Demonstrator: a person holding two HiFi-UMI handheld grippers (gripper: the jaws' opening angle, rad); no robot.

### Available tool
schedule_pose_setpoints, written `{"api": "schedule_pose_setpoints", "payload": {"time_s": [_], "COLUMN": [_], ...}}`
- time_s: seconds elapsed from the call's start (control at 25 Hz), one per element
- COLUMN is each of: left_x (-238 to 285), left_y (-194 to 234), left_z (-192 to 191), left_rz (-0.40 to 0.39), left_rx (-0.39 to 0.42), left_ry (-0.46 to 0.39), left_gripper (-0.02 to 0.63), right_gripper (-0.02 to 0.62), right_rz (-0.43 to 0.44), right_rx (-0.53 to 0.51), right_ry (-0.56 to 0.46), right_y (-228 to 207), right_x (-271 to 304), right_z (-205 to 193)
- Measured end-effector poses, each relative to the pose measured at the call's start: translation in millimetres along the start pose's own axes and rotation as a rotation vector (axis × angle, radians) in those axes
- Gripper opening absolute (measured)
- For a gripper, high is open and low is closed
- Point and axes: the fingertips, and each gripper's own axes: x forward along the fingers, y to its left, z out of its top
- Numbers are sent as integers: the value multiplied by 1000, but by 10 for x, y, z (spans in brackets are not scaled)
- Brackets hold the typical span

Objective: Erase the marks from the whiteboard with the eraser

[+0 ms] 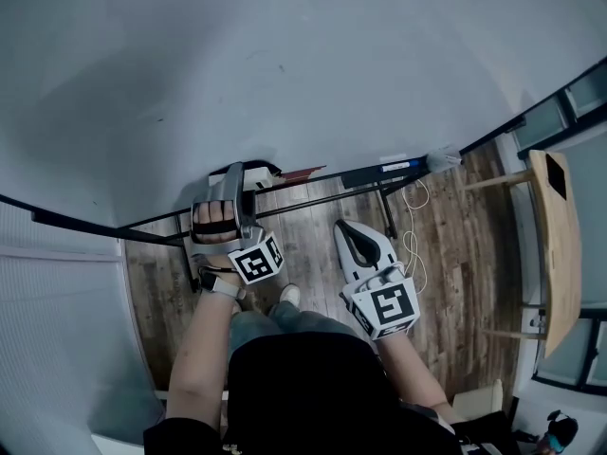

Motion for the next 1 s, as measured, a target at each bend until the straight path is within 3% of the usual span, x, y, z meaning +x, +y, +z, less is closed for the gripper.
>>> {"api": "schedule_pose_setpoints", "payload": {"time_s": [0.2, 0.36, 0.68, 0.88, 1.0], "left_x": [-130, -271, -591, -751, -842], "left_y": [168, 232, 357, 457, 527], "left_z": [-461, -1024, -2319, -2838, -3039], "left_rz": [60, 72, 59, 35, 8], "left_rx": [3, -31, -55, -50, -104], "left_ry": [-37, -17, 98, 169, 228], "left_gripper": [262, 262, 264, 264, 264], "right_gripper": [27, 26, 26, 26, 27], "right_rz": [20, 40, 126, 163, 170], "right_rx": [-21, -36, -70, -78, -73], "right_ry": [5, 9, 5, -3, -11], "right_y": [345, 641, 1409, 1836, 1993], "right_x": [170, 342, 752, 910, 939], "right_z": [127, 215, 406, 565, 657]}}
